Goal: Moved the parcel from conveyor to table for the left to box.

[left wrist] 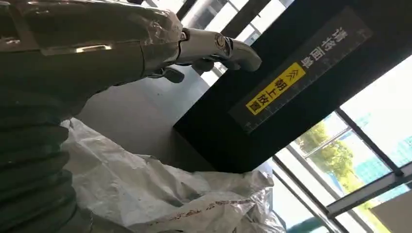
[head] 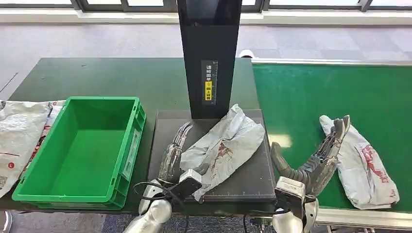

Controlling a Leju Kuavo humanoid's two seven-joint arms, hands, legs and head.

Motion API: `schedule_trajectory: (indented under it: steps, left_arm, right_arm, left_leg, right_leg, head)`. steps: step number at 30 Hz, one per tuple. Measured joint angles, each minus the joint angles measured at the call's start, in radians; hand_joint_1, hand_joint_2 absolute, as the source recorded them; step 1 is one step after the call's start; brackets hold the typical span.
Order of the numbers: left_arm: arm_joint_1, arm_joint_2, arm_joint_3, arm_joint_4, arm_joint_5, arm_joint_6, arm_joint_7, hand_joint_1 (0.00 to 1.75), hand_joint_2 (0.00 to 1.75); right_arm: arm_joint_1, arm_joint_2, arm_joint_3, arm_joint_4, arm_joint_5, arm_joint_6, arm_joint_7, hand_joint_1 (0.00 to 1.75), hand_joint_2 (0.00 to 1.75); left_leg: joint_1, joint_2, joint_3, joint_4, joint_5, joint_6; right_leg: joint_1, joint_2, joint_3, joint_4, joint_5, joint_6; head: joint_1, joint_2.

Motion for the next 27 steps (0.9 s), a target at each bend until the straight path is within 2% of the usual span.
schedule_trajectory:
  steps: [4, 10, 15, 18, 19, 20, 23, 27]
  left_arm:
    - [-0.012, -0.003, 0.0, 0.035, -0.013, 0.008, 0.008, 0.0, 1.75]
    - [-0.061, -0.015, -0.008, 0.151, -0.172, 0.083, 0.167, 0.0, 1.75]
    - [-0.079, -0.022, -0.017, 0.198, -0.184, 0.097, 0.185, 0.0, 1.75]
    - [-0.095, -0.025, -0.021, 0.229, -0.25, 0.123, 0.267, 0.0, 1.75]
    - [-0.104, -0.028, -0.021, 0.248, -0.288, 0.134, 0.313, 0.12, 1.75]
    - [-0.112, -0.03, -0.021, 0.266, -0.317, 0.138, 0.347, 1.71, 1.75]
    - [-0.137, -0.037, -0.021, 0.319, -0.384, 0.133, 0.408, 1.75, 1.75]
    - [-0.156, -0.044, -0.021, 0.369, -0.411, 0.109, 0.428, 1.75, 1.75]
  right_arm:
    - [0.0, 0.0, 0.0, 0.0, -0.001, 0.0, 0.0, 0.0, 1.75]
    - [0.0, 0.0, 0.0, 0.0, -0.01, 0.0, 0.0, 0.0, 1.75]
    - [0.0, 0.0, 0.0, 0.0, -0.01, 0.0, 0.0, 0.0, 1.75]
    - [0.0, 0.0, 0.0, 0.0, -0.011, 0.0, 0.0, 0.0, 1.75]
    - [0.0, 0.0, 0.0, 0.0, -0.013, 0.0, 0.0, 0.0, 1.75]
    - [0.0, 0.0, 0.0, 0.0, -0.016, 0.0, 0.0, 0.0, 1.75]
    - [0.0, 0.0, 0.0, 0.0, -0.019, 0.0, 0.0, 0.0, 1.75]
    - [0.0, 0.0, 0.0, 0.0, -0.022, 0.0, 0.0, 0.0, 1.75]
  left_leg:
    - [0.0, 0.0, 0.0, 0.0, 0.0, 0.0]
    - [0.0, 0.0, 0.0, 0.0, 0.0, 0.0]
    - [0.0, 0.0, 0.0, 0.0, 0.0, 0.0]
    - [0.0, 0.0, 0.0, 0.0, 0.0, 0.0]
    - [0.0, 0.0, 0.0, 0.0, 0.0, 0.0]
    - [0.0, 0.0, -0.001, 0.0, 0.0, 0.0]
    - [0.0, -0.001, -0.001, 0.0, 0.0, 0.0]
    - [0.0, -0.001, 0.0, 0.0, 0.0, 0.0]
  right_leg:
    - [0.0, 0.0, 0.0, 0.0, 0.0, 0.0]
    - [0.0, 0.0, 0.0, 0.0, 0.0, 0.0]
    - [0.0, 0.0, 0.0, 0.0, 0.0, 0.0]
    - [0.0, 0.0, 0.0, 0.0, 0.0, 0.0]
    - [0.0, -0.001, 0.0, 0.0, 0.0, 0.0]
    - [0.0, -0.001, 0.0, 0.0, 0.0, 0.0]
    - [0.0, -0.001, 0.001, 0.0, 0.0, 0.0]
    - [0.0, -0.001, 0.001, 0.0, 0.0, 0.0]
  head:
    - [0.0, 0.0]
    - [0.0, 0.0]
    - [0.0, 0.0]
    - [0.0, 0.0]
    - [0.0, 0.0]
    - [0.0, 0.0]
    - [0.0, 0.0]
    - [0.0, 0.0]
